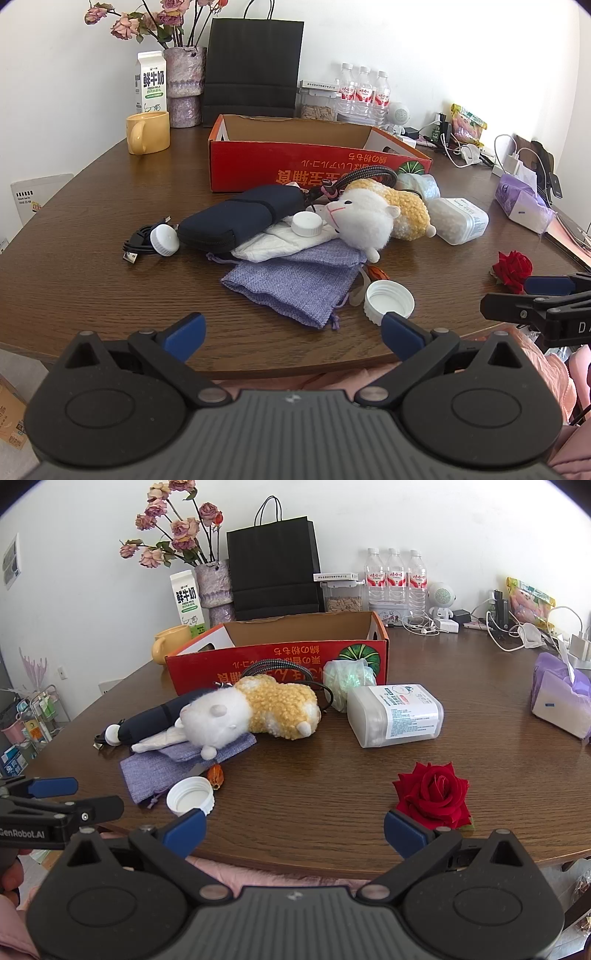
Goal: Organize objects
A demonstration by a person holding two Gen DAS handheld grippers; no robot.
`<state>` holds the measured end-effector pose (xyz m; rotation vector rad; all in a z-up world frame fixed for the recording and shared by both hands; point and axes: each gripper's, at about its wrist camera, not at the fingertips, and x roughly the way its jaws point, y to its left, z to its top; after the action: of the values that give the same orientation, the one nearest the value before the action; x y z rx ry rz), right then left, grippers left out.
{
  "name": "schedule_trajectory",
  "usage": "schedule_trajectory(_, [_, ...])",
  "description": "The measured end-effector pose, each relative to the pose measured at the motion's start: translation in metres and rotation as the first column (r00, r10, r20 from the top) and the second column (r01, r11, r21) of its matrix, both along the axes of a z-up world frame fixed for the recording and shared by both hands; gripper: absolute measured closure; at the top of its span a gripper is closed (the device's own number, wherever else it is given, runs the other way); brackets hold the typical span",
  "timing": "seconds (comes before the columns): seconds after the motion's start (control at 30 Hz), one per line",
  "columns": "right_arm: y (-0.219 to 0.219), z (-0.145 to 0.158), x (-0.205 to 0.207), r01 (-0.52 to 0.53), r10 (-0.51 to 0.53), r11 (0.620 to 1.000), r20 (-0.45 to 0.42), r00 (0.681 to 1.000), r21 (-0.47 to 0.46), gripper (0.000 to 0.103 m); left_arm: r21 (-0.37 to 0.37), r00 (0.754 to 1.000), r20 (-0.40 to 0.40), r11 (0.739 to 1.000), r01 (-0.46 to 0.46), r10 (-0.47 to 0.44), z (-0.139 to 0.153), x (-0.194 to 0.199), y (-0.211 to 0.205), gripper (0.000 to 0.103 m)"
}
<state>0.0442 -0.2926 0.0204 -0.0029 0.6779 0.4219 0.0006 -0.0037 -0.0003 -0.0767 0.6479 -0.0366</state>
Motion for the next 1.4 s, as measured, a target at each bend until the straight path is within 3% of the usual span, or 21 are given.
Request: schedule_trajectory(1.4, [0.0005, -0.0027, -0.0005, 0.0, 0.0, 1.0, 0.0, 1.0, 0.002, 0.0, -0.006, 1.0, -0.001, 1.0, -0.002, 0.002, -0.0008, -0.0005, 0.0008, 0.0])
